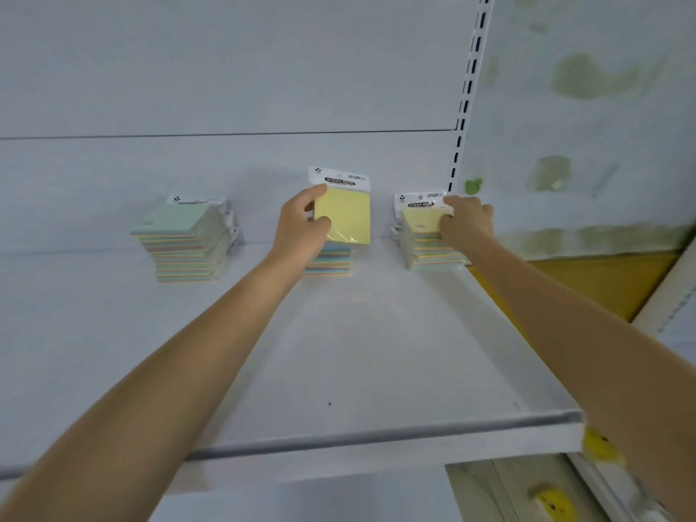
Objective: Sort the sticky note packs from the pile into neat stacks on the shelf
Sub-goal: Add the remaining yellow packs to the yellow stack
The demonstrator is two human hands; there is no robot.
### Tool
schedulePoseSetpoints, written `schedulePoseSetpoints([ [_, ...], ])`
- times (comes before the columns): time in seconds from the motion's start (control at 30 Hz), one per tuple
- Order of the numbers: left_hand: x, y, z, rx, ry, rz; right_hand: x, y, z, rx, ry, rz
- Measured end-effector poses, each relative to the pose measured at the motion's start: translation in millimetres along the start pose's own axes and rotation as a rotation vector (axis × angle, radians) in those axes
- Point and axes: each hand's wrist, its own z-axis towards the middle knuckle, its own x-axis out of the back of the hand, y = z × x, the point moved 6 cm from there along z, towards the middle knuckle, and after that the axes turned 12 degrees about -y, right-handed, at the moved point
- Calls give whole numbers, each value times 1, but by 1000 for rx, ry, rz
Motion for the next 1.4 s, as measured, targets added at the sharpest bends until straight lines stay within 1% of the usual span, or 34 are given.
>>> schedulePoseSetpoints([
  [0.07, -7, 4, 5, 4, -9, -6, 8, -5, -10, 104, 103, -33],
  [0.13, -15, 8, 12, 9, -16, -21, 10, -14, -28, 268, 166, -62],
  [0.17, -19, 10, 16, 13, -21, -30, 6, -18, -39, 363, 156, -75],
  [0.23, -27, 15, 26, 31, -41, -52, -10, -25, -63, 534, 65, -117],
  [0.3, -38, 20, 35, 49, -89, -64, -32, -25, -79, 611, -52, -196],
  [0.4, -58, 24, 45, 87, -175, -84, -61, -13, -86, 540, -274, -207],
  [0.47, -70, 24, 50, 112, -206, -106, -68, -8, -86, 498, -354, -171],
  [0.57, -87, 22, 56, 122, -243, -87, -67, -7, -84, 482, -354, -162],
  [0.67, -104, 21, 59, 105, -305, 3, -66, -7, -85, 478, -359, -140],
  [0.7, -110, 20, 59, 94, -332, 74, -66, -7, -85, 477, -361, -134],
  [0.8, -120, 15, 59, 62, -392, 426, -65, -7, -86, 472, -362, -116],
  [0.83, -121, 14, 58, 60, -413, 478, -64, -7, -86, 470, -363, -112],
  [0.93, -127, 9, 54, 46, -499, 479, -64, -7, -85, 467, -365, -125],
  [1.0, -129, 7, 51, 15, -514, 515, -64, -8, -85, 467, -368, -137],
  [1.1, -134, 4, 51, -17, -495, 595, -64, -9, -86, 468, -370, -136],
  [1.27, -139, 1, 48, 10, -477, 621, -64, -9, -87, 476, -370, -147],
  [1.4, -122, 15, 39, -60, -396, 631, -65, -10, -88, 492, -378, -159],
])
